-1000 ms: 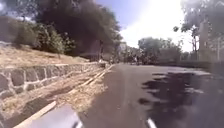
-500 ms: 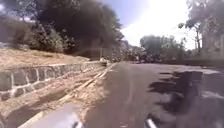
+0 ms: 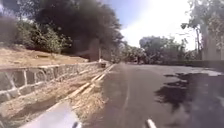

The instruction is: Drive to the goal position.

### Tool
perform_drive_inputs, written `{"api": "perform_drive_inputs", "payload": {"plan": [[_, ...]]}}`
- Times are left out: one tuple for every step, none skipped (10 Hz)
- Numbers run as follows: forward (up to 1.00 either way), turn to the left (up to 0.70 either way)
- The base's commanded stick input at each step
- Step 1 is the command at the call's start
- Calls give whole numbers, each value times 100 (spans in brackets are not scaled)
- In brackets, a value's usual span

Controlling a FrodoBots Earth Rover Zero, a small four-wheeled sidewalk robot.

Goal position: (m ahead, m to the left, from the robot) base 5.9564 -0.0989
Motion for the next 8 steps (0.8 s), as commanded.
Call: {"api": "perform_drive_inputs", "payload": {"plan": [[70, 0], [70, 0], [70, 0], [70, 0], [70, 0], [70, 0], [70, 0], [70, 0]]}}
